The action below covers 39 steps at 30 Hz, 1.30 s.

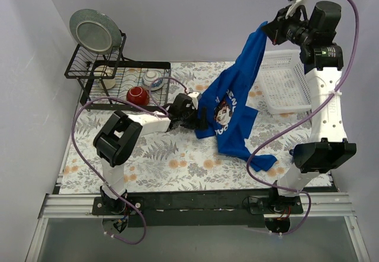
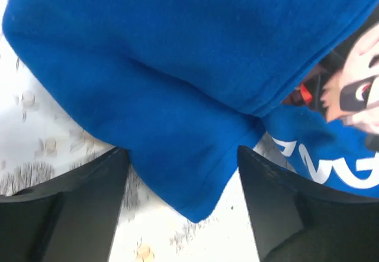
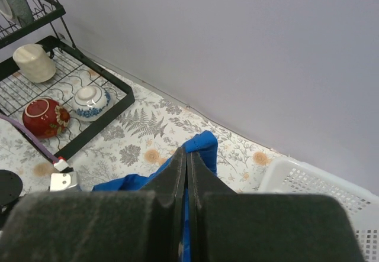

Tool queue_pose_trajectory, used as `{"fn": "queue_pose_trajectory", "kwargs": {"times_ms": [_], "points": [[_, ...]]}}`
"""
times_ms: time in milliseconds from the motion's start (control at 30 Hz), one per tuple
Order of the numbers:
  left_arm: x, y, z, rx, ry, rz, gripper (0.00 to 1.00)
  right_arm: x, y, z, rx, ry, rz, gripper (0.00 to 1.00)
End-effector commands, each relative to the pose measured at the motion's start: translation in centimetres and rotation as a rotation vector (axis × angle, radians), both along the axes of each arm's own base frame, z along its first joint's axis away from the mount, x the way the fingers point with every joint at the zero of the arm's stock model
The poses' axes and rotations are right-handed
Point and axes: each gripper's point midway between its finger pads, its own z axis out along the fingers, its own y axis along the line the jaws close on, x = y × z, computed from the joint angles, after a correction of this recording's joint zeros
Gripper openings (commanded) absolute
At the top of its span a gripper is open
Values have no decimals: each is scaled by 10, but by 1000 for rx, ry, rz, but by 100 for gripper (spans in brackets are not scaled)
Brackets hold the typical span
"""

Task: Roll the t-shirts
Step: Flatten out the T-shirt at the center of the board.

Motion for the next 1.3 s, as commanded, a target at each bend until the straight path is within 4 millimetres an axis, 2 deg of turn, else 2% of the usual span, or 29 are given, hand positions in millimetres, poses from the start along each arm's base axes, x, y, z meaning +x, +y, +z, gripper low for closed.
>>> {"fn": "queue_pose_trajectory", "kwargs": {"times_ms": [0,33,67,100,133,167,233,267,300,333,367,400,433,467,500,533,567,633,667,733,767,900,967,1000,1133,1233,1267], "points": [[3,-8,-10,14,19,-44,59,-8,-10,32,-24,-108,-59,1],[5,-10,-5,7,6,-56,51,-7,-11,31,-29,-108,-63,1],[9,-10,0,2,-11,-60,38,-4,-25,30,-34,-108,-98,1],[13,-10,7,6,-38,-76,17,-2,-28,30,-38,-110,-112,1],[16,-6,17,6,-51,-75,5,-1,-32,29,-41,-109,-121,1],[25,3,25,12,-69,-55,0,0,-34,30,-43,-112,-127,1],[36,19,48,9,-106,-45,0,3,-40,33,-53,-123,-144,1],[50,36,81,-25,-160,-21,0,2,-43,42,-69,-155,-153,1],[61,44,106,-39,-214,-13,0,3,-47,48,-79,-172,-170,1],[67,58,123,-22,-258,-14,0,4,-51,51,-90,-186,-180,1],[79,80,161,-41,-337,22,0,1,-55,63,-119,-230,-189,1],[82,90,178,-44,-368,19,0,-1,-57,70,-133,-254,-200,1],[89,99,213,-63,-439,30,0,-4,-59,77,-149,-279,-209,1],[93,120,240,-61,-503,52,0,-7,-61,83,-158,-301,-216,1],[93,125,258,-69,-539,45,0,-12,-63,93,-173,-339,-230,1],[93,131,287,-74,-594,47,0,-16,-64,99,-178,-357,-238,1],[91,136,302,-59,-640,33,0,-20,-64,104,-180,-375,-244,1],[78,137,335,-68,-707,-1,0,-32,-68,119,-189,-421,-272,1],[72,137,361,-77,-767,-16,0,-36,-70,123,-192,-436,-283,1],[60,141,388,-78,-829,-22,0,-50,-74,135,-199,-480,-317,1],[55,144,410,-82,-880,-14,0,-56,-75,138,-200,-492,-326,1],[37,160,459,-23,-1038,-4,0,-91,-82,163,-206,-563,-382,1],[26,167,479,-7,-1101,12,0,-101,-83,167,-216,-580,-394,1],[20,170,495,-10,-1139,23,0,-112,-84,173,-215,-596,-404,1],[-4,177,524,-17,-1206,24,0,-131,-87,167,-224,-579,-421,1],[-34,175,529,-59,-1200,-27,0,-154,-91,170,-230,-591,-453,1],[-51,177,532,-75,-1204,-37,0,-155,-92,163,-238,-577,-459,1]]}}
